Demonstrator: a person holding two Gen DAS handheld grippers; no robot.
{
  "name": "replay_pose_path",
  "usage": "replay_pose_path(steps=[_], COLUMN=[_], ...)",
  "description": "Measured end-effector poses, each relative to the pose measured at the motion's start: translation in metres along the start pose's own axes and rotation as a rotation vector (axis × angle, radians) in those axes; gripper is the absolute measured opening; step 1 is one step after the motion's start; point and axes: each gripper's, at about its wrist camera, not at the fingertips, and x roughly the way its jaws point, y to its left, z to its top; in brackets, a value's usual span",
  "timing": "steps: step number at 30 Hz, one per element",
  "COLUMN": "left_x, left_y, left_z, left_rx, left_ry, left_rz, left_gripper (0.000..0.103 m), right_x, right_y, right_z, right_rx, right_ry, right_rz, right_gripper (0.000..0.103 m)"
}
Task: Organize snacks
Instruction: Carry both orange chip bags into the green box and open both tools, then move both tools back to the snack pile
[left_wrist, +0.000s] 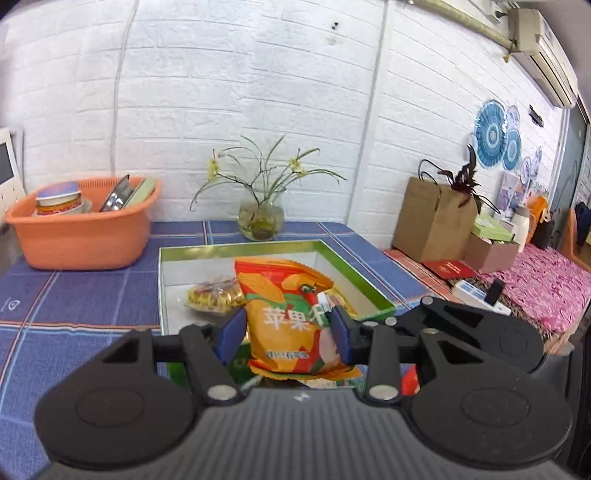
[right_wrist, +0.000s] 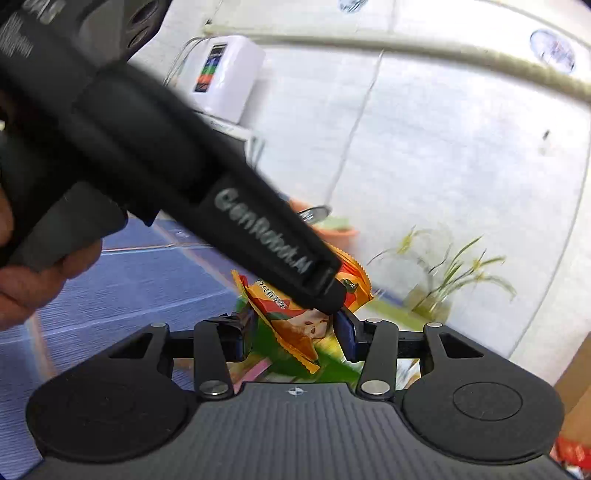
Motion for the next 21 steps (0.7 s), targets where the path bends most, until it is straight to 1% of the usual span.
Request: replay_pose_path(steps=[3,6,9,10,11,15,18,21], left_x=[0.015,0.03,0.043,0.047,0.05,0.064,0.08,0.098], left_y=[0.01,0.016,0.019,0.02,0.02,0.024,0.028,0.035], left_z=[0.001,-0.002,-0.003,-0.003,-0.001,0.005,0.012,0.022], left_rx=[-0.037,-0.058,-0.051,-0.048,-0.041,-0.013,-0.003,-0.016], left_ry=[0.01,0.035,0.046,0.048,0.049,0.025,0.003,0.001], left_rz=[-0.012,-0.009,0.0,0.004,0.008,0.029,0.049,0.048], left_gripper=[0.038,0.038,0.038,0.038,0.038,0.038,0.038,0.038], right_x=[0.012,0.025,0.038,0.042,0.041,0.056,0.077,0.095], right_y=[0.0,-0.002,-0.006,-0.008,-0.005,-0.01,-0.024,-0.039], right_z=[-0.011,-0.02,-0.023,-0.023,-0.023,-0.019,-0.013,-0.007], right_rx=[-0.019,-0.022,-0.021,-0.021,-0.025,-0.034,0.031,0.117], right_ry=[-0.009,0.02,0.047,0.051,0.054,0.062,0.081,0.106], right_rz=[-0.033,-0.032,-0.025,-0.027,-0.03,-0.045,-0.053,-0.056], right_gripper=[0.078,0.078,0.078,0.076,0.076,0.073,0.071,0.07])
